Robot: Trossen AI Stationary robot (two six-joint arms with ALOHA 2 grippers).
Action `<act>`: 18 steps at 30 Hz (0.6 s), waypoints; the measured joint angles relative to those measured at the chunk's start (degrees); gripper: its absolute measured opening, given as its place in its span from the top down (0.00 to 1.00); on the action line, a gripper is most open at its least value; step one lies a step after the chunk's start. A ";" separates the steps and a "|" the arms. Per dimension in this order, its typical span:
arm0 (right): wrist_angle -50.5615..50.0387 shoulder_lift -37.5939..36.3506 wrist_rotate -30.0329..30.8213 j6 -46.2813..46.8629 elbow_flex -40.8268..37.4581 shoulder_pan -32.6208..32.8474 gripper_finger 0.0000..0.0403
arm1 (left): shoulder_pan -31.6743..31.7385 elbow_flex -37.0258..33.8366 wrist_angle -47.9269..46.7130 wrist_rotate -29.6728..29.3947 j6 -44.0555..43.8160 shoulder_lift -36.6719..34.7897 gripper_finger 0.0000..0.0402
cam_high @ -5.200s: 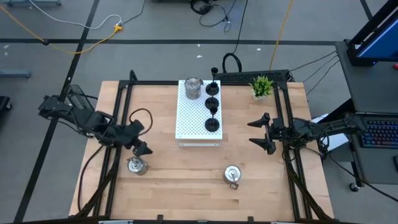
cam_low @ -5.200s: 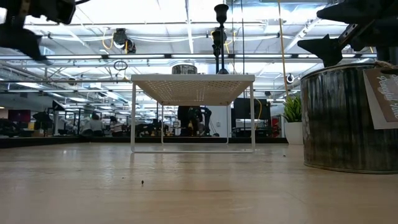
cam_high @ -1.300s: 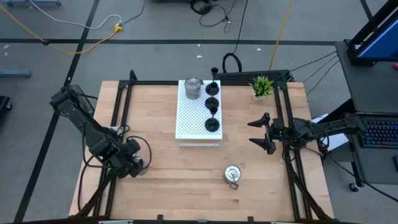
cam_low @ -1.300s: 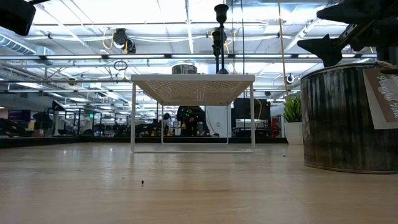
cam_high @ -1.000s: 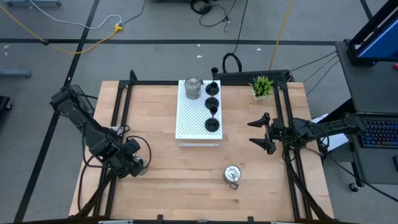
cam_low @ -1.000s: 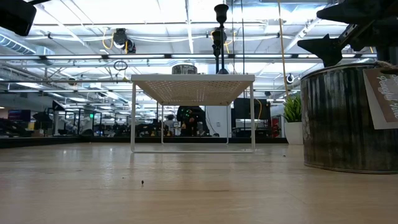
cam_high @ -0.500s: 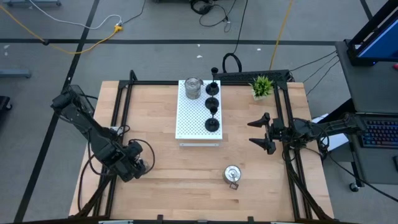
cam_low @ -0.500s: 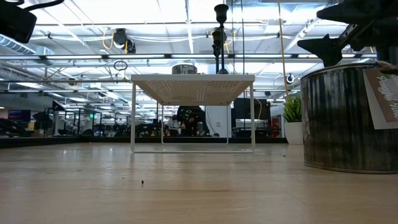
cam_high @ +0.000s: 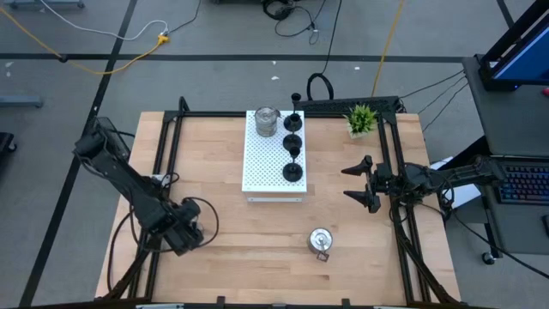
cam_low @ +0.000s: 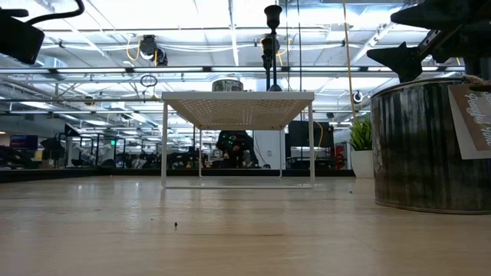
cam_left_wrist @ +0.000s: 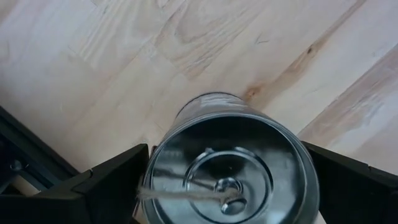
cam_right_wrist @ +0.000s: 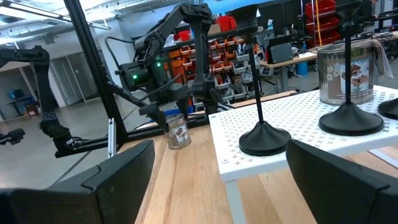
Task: Pick & Place candle stick holders
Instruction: Put the left silver scented candle on the shelf aligned with the other silver scented candle
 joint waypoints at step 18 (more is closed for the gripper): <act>0.00 -0.01 -0.02 -0.01 0.01 0.00 0.11 | -0.02 -0.02 -0.12 3.27 10.14 4.82 0.00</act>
